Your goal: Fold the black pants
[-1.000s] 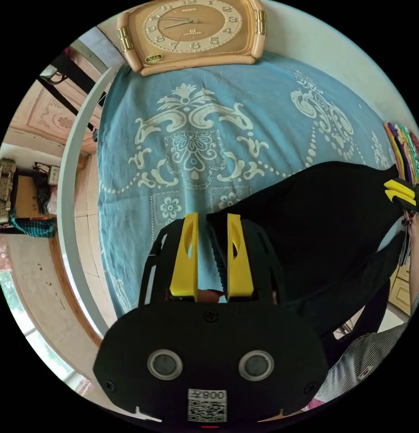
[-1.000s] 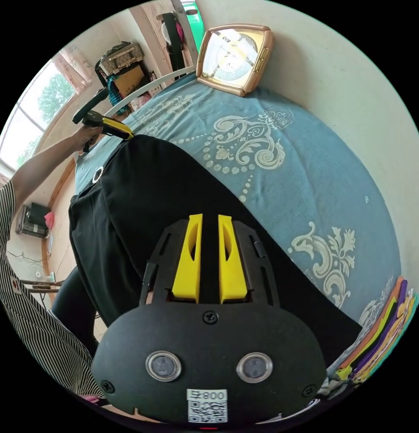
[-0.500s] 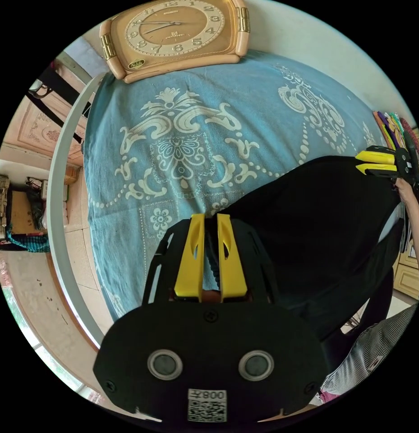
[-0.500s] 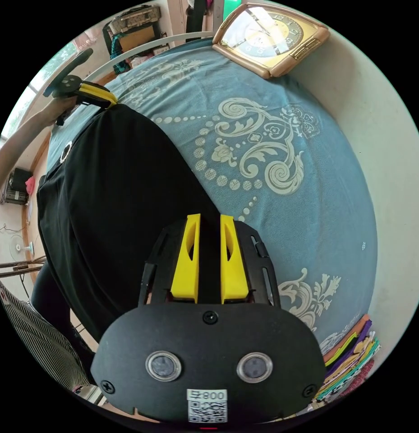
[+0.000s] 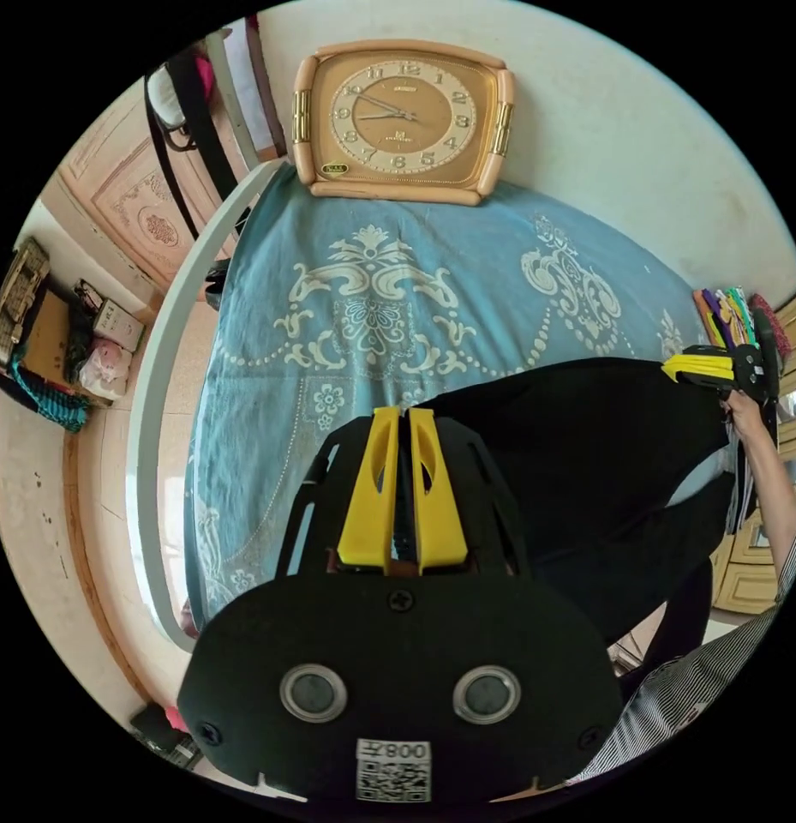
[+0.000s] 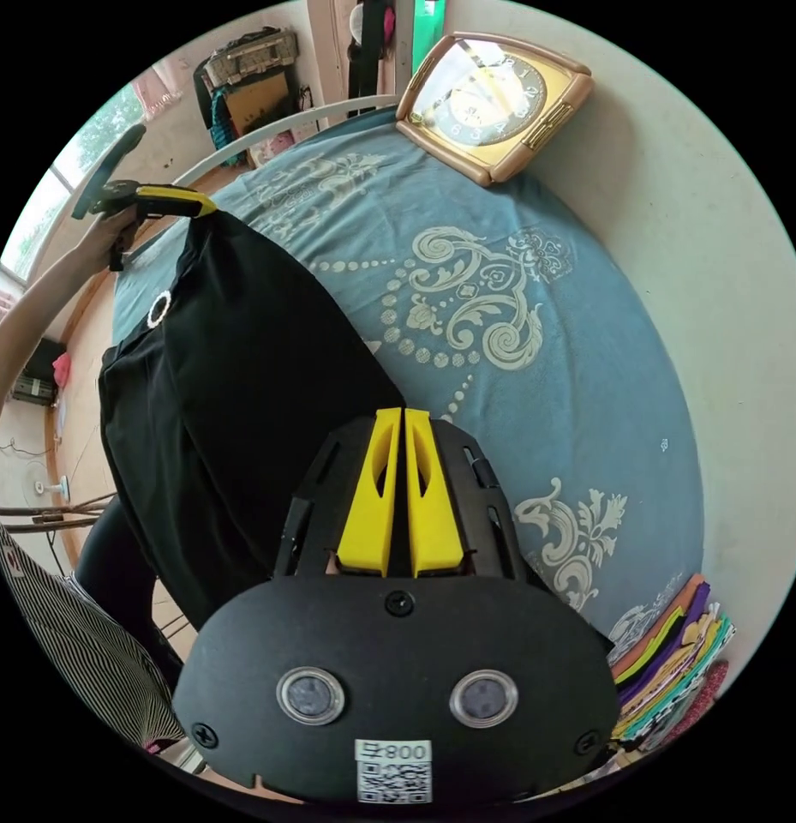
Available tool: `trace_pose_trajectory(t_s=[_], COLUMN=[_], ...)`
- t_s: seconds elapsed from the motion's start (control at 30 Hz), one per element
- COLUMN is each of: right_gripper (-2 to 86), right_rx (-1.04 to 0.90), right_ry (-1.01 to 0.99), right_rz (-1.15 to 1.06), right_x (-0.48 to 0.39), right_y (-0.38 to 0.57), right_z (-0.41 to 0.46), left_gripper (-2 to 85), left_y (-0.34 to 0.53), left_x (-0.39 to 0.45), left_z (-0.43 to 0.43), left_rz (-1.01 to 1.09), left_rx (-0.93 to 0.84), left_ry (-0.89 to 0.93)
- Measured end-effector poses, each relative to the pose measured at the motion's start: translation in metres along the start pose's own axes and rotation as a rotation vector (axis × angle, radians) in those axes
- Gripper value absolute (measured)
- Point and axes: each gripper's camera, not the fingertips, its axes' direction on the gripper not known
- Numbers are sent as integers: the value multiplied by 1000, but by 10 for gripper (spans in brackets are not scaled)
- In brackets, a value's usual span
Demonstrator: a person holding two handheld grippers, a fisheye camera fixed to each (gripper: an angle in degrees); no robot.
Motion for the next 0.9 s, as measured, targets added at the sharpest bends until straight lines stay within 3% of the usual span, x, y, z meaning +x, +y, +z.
trace_pose_trajectory(t_s=[0.37,0.9], right_gripper=[5,5], right_rx=[147,21], right_ry=[42,-31], right_rz=[-9,-102], right_x=[-104,-268], right_y=[88,185], right_z=[-76,-49], left_gripper=[11,11], left_y=[141,320], left_x=[-3,8], left_z=[-73,-59], left_rz=[11,0], left_rx=[142,-5], left_ry=[105,89])
